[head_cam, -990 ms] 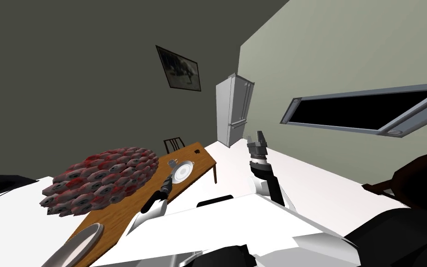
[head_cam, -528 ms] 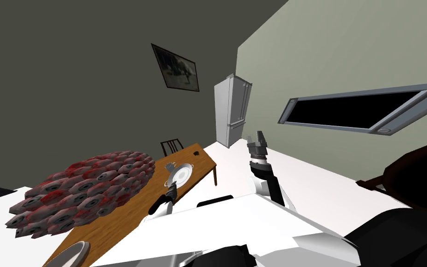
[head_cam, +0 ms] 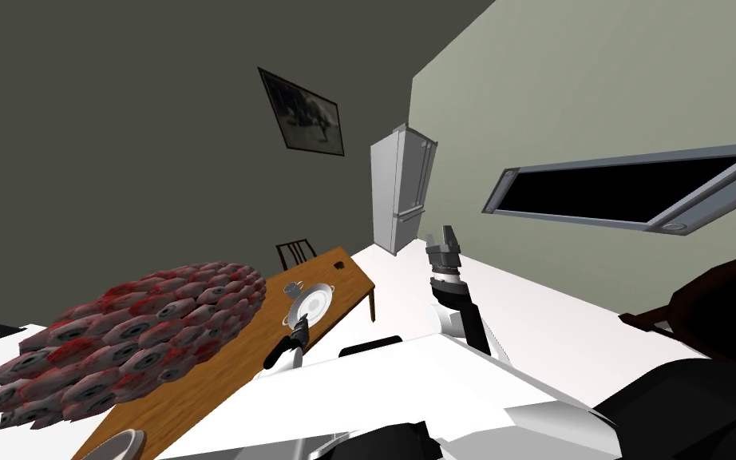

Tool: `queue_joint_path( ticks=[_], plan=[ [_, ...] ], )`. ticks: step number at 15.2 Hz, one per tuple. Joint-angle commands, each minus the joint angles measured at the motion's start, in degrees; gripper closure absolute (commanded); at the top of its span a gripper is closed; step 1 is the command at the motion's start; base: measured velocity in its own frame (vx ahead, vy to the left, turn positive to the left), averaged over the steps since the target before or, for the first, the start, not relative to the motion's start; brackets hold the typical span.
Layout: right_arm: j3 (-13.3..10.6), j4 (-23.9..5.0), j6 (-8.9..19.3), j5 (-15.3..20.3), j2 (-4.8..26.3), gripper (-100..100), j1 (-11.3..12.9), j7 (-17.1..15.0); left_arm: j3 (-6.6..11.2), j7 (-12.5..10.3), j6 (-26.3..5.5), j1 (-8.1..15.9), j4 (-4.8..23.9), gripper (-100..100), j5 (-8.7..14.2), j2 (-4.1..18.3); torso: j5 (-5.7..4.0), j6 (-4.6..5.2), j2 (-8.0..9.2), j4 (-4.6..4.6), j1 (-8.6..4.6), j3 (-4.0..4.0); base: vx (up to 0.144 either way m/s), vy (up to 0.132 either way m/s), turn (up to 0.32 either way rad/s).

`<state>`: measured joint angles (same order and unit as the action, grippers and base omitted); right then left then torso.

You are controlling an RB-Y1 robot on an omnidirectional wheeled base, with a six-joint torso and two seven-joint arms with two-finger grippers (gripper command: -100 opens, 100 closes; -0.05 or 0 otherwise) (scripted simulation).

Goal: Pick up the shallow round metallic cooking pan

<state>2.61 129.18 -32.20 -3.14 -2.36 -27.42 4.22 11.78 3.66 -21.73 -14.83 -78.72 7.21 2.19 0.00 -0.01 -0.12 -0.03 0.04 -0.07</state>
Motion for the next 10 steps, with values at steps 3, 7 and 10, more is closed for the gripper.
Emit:
queue_joint_path(
  ticks=[3, 7, 10],
  plan=[
    [0.0, 0.0, 0.0, 0.0, 0.0, 0, 0.0, 0.0, -0.01, 0.0, 0.0, -0.1, 0.1, 100, 0.0, 0.0, -0.05, 0.02, 0.06, 0.07, -0.04, 0.06, 0.002, 0.001, 0.000],
    [0.0, 0.0, 0.0, 0.0, 0.0, 0, 0.0, 0.0, 0.10, 0.2, -1.7, -0.9, -2.3, 100, 0.3, -0.1, -0.08, 0.02, 0.18, 0.07, -0.13, 0.12, -0.012, -0.005, -0.013],
    [0.0, 0.0, 0.0, 0.0, 0.0, 0, 0.0, 0.0, 0.12, 0.2, -2.1, -1.2, -3.0, 100, 0.4, -0.1, -0.13, 0.01, 0.37, 0.11, -0.23, 0.23, -0.037, -0.016, -0.008]
  ],
)
